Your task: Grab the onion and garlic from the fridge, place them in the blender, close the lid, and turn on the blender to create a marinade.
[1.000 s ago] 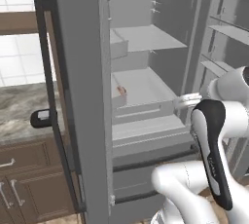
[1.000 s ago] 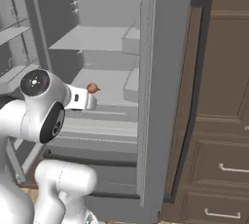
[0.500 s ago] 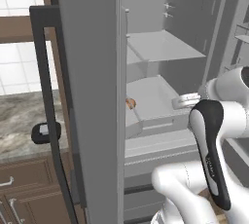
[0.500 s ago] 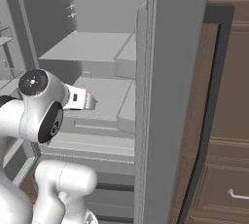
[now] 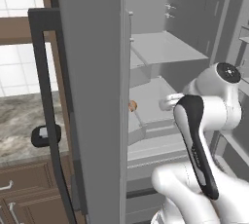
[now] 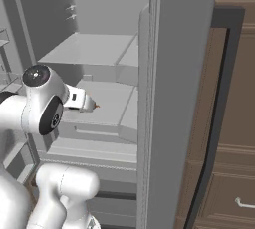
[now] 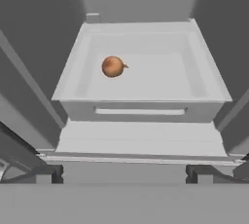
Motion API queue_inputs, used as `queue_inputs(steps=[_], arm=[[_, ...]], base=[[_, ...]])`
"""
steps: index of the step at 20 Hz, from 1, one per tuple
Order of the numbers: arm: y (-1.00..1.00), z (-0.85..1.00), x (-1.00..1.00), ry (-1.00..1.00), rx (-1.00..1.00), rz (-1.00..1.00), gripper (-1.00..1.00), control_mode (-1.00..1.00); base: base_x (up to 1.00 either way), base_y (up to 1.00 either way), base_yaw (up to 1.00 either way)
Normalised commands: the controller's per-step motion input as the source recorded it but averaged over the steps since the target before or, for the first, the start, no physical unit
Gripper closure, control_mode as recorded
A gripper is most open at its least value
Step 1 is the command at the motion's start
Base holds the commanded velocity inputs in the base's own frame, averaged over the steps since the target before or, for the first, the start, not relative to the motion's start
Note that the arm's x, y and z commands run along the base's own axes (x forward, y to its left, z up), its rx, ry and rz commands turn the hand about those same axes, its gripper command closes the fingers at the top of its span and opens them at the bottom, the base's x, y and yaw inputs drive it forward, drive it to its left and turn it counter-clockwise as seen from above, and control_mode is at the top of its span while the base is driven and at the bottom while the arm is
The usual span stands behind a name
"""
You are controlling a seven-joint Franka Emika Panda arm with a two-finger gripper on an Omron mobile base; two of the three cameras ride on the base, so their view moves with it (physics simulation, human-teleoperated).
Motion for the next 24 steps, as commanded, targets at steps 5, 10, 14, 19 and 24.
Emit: queue_inputs(steps=[5,10,14,19,24], arm=[[0.44,-0.52,0.49,0.21,0.00,0.00,-1.00,-1.00],[0.09,-0.54,0.65,0.08,0.00,0.00,-1.00,-1.00],[0.01,-0.43,0.53,-0.02,0.00,0.00,-1.00,-1.00],[0.34,-0.23,0.63,-0.05,0.00,-0.01,-1.00,-1.00],[0.43,-0.23,0.62,0.00,0.00,-0.01,-1.00,-1.00]], base=[[0.00,0.00,0.00],[0.00,0.00,0.00],[0.00,0.00,0.00],[0.00,0.00,0.00],[0.00,0.00,0.00]])
